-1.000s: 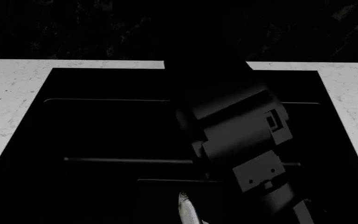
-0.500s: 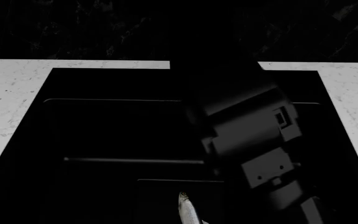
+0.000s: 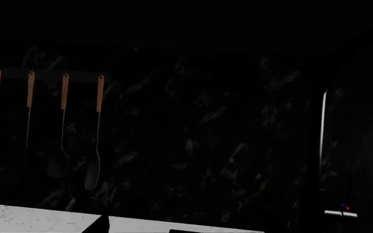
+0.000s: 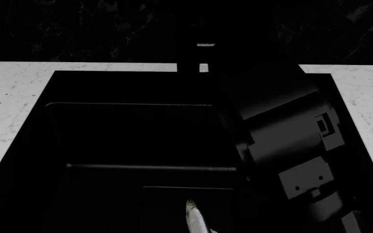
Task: Turn the sink spout to the right.
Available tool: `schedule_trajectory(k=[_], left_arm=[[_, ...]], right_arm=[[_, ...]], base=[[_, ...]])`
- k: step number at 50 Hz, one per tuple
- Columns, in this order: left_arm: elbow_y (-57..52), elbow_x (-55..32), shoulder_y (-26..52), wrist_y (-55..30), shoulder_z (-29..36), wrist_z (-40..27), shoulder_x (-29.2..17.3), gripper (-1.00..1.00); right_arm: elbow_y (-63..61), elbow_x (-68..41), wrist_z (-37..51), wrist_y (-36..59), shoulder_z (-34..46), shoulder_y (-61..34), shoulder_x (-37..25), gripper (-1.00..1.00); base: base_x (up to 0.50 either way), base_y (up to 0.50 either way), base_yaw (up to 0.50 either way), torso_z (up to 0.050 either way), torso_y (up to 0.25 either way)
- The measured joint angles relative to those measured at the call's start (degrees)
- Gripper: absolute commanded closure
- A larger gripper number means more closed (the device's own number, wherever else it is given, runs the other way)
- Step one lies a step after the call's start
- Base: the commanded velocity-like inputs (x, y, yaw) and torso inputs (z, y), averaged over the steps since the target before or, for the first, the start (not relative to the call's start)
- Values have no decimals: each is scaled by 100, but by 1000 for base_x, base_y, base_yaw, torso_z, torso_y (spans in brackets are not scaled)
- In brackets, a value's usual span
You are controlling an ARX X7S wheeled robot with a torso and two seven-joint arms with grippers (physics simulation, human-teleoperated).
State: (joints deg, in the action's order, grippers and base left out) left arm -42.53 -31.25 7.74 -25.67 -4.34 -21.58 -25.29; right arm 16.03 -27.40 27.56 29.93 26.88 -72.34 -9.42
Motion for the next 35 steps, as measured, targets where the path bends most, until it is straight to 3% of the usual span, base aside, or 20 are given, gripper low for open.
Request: schedule_trajectory(k=[35], left_arm=[[66,47,38,15,106,-44,-49,-100]], right_arm=[[1065,142,-180,-105,-126,-591,-420,-100]], base=[[0,0,0,0,0]])
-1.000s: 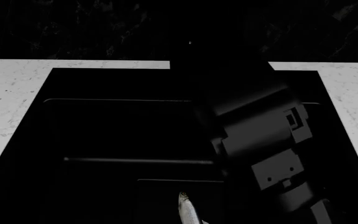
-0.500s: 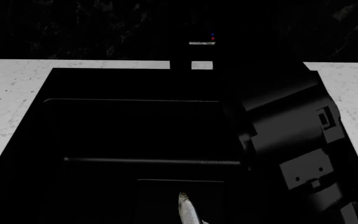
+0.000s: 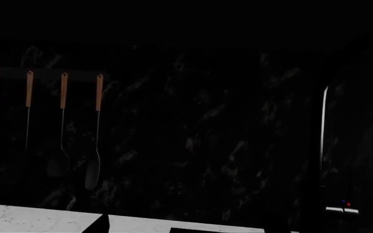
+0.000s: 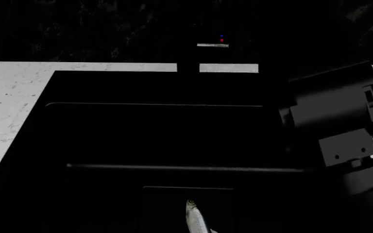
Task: Turn the sink spout to the right.
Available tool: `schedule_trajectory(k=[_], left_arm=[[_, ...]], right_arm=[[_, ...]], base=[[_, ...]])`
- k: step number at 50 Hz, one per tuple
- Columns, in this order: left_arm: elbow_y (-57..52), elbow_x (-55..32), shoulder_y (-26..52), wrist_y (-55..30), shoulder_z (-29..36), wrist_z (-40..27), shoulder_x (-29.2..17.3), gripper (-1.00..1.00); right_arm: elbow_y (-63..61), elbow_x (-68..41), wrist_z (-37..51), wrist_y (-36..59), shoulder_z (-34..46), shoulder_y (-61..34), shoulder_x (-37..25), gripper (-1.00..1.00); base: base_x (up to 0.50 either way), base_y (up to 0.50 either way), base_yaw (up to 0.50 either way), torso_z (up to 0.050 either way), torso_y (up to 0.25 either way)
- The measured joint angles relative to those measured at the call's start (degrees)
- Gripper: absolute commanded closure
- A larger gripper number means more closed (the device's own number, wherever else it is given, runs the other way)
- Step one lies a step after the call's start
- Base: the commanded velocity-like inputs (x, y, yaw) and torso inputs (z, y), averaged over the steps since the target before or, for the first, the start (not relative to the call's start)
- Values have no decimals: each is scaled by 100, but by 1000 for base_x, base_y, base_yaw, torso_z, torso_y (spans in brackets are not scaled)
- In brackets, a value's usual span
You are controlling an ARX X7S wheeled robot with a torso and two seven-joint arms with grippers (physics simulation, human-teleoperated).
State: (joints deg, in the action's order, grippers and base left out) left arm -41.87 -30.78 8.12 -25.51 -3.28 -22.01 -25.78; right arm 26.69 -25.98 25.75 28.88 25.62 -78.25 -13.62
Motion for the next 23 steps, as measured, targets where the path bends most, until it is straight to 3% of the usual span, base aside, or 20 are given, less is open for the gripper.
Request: schedule_trajectory(k=[23], left_arm=[[18,90,48,-29,111,-68,-37,-100]], right_arm=[[1543,207,-348,-455,5,-638,13,-100]], base=[[0,0,0,0,0]])
